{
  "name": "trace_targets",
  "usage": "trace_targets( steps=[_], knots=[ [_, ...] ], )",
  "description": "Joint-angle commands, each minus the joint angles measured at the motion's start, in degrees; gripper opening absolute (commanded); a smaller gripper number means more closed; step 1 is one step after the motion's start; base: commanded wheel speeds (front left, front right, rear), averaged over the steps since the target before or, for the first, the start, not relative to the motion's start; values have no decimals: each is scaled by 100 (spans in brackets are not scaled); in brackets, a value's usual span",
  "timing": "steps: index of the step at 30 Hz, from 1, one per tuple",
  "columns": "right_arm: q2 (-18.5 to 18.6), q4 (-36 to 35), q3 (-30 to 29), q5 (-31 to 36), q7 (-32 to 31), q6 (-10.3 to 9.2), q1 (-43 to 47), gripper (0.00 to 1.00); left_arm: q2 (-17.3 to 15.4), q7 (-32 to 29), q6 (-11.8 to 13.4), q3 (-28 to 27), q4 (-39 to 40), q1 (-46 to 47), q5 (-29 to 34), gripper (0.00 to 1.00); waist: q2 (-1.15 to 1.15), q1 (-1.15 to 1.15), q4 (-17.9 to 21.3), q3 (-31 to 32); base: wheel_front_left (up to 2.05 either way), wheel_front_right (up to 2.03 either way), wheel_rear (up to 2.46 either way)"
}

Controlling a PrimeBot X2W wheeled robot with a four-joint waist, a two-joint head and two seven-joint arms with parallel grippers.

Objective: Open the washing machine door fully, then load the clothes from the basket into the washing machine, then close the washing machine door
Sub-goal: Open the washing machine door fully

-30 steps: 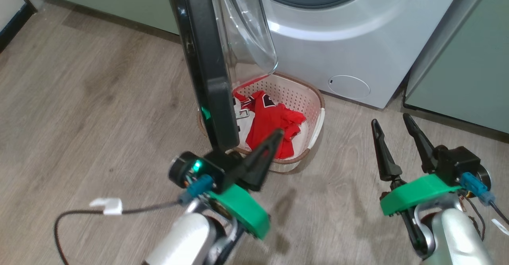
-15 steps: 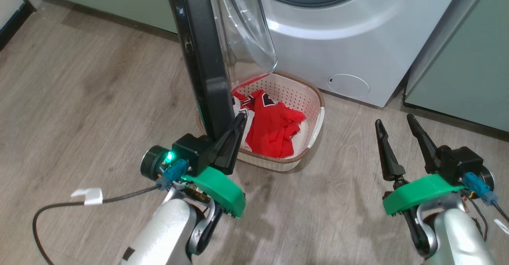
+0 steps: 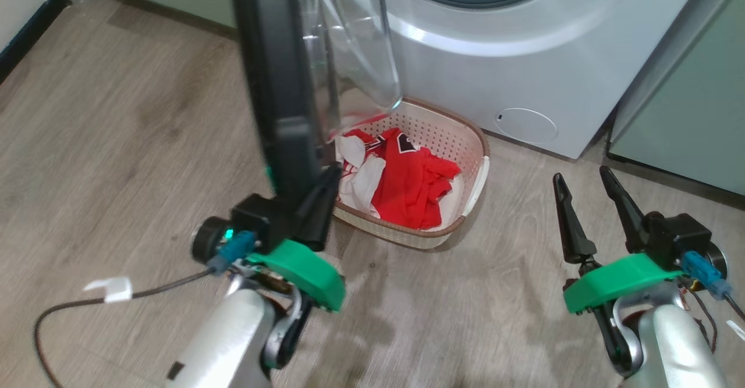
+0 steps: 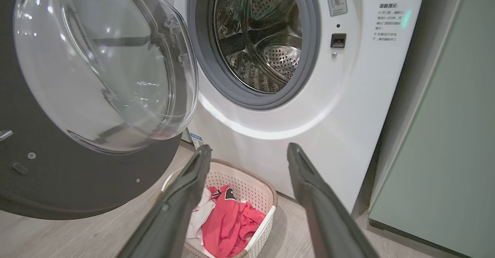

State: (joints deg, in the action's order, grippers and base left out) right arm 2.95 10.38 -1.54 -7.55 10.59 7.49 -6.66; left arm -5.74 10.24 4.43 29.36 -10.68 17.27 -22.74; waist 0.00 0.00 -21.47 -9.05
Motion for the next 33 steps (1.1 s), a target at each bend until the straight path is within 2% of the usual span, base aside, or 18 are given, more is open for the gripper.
trace_targets(
  steps=[1, 16, 24, 33],
  knots=[
    [-7, -206, 111, 36, -14, 0, -248, 100, -202, 80, 141, -382, 149, 117, -32, 0, 0, 0, -35, -10, 0, 0, 0],
    [-7, -259, 140, 36, -77, 0, -293, 100, -771, 160, 519, -1393, 40, -112, -506, 0, 0, 0, -156, -135, 0, 0, 0],
    [-7, -395, 129, 142, -198, 0, -389, 100, -1055, 249, 487, -1963, -328, 122, -837, 0, 0, 0, -78, -425, 0, 0, 0],
    [-7, -672, 93, 321, -373, 0, -535, 100, -1427, 421, 370, -2890, -1083, 624, -1282, 0, 0, 0, 54, -850, 0, 0, 0]
  ],
)
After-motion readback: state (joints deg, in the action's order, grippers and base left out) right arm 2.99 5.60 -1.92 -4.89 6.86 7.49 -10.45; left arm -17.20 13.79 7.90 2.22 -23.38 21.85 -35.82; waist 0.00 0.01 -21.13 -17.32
